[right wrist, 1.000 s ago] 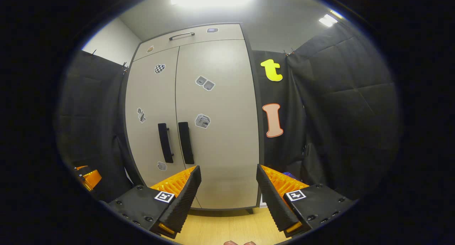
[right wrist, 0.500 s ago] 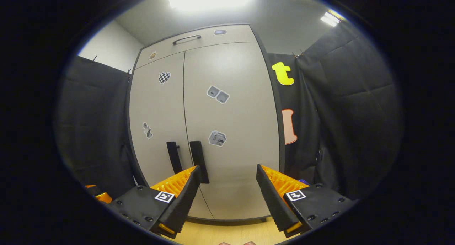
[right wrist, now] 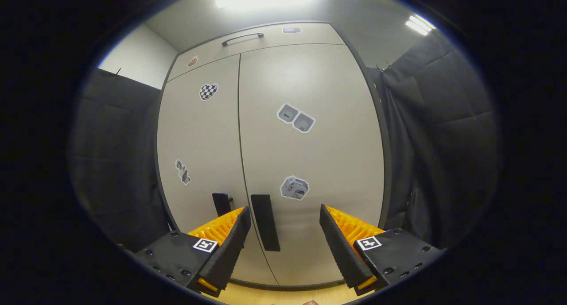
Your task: Open the right door of the double-door shoe cabinet with the right hand, and open the left door with the left hand.
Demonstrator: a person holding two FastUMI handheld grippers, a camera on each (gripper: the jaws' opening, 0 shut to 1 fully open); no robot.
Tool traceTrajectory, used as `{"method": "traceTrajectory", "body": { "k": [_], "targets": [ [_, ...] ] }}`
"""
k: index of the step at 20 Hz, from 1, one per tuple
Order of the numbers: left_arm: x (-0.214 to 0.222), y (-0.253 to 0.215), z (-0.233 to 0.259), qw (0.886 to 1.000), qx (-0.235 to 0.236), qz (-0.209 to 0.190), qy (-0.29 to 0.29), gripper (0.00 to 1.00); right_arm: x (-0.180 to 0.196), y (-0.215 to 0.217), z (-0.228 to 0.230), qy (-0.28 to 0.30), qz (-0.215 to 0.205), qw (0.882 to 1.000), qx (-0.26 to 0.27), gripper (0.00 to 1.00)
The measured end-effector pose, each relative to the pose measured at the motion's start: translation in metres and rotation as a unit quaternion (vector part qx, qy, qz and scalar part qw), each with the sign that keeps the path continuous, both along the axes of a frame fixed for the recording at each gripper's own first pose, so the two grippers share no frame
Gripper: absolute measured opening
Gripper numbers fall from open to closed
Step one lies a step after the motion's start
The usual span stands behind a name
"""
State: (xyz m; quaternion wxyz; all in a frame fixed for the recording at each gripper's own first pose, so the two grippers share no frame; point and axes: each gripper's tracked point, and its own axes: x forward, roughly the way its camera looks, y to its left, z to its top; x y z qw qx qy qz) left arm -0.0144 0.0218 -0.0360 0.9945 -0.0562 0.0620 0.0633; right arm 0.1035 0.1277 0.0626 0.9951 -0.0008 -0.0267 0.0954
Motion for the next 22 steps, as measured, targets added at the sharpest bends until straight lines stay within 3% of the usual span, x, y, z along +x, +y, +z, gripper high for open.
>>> {"method": "traceTrajectory", "body": {
  "k": [1, 2, 5, 6, 7, 11, 15, 16, 18, 22],
  "targets": [
    [0.0, 0.002, -0.001, 1.0, 0.002, 0.003, 0.002, 0.95, 0.006, 0.002, -0.002, 0.003, -0.004, 1.0, -0.01, 0.92],
    [0.0, 0.005, -0.002, 1.0, 0.007, 0.005, 0.005, 0.95, 0.012, 0.005, -0.005, 0.007, -0.005, 1.0, -0.017, 0.98],
    [-0.001, 0.019, -0.007, 1.0, 0.011, 0.023, 0.015, 0.95, 0.029, 0.018, -0.01, 0.018, 0.002, 1.0, -0.015, 0.98],
    [-0.002, 0.021, -0.008, 0.999, 0.007, 0.029, 0.019, 0.95, 0.036, 0.02, -0.012, 0.021, 0.0, 1.0, -0.017, 0.92],
    [-0.003, 0.023, -0.011, 0.999, 0.0, 0.036, 0.023, 0.95, 0.044, 0.02, -0.016, 0.026, -0.005, 0.999, -0.021, 0.98],
    [-0.004, 0.032, -0.017, 0.998, -0.019, 0.057, 0.036, 0.94, 0.061, 0.019, -0.038, 0.051, -0.013, 0.998, -0.04, 0.98],
    [-0.007, 0.048, -0.021, 0.996, -0.005, 0.079, 0.043, 0.94, 0.069, 0.031, -0.052, 0.071, -0.002, 0.997, -0.039, 0.73],
    [-0.008, 0.05, -0.021, 0.996, -0.001, 0.082, 0.044, 0.94, 0.07, 0.034, -0.054, 0.075, 0.002, 0.997, -0.038, 0.57],
    [-0.008, 0.052, -0.021, 0.995, 0.004, 0.084, 0.045, 0.94, 0.071, 0.037, -0.053, 0.068, 0.008, 0.997, -0.044, 0.38],
    [-0.011, 0.047, -0.025, 0.996, 0.013, 0.077, 0.048, 0.95, 0.072, 0.036, -0.052, 0.063, 0.015, 0.997, -0.029, 0.33]
  ]
}}
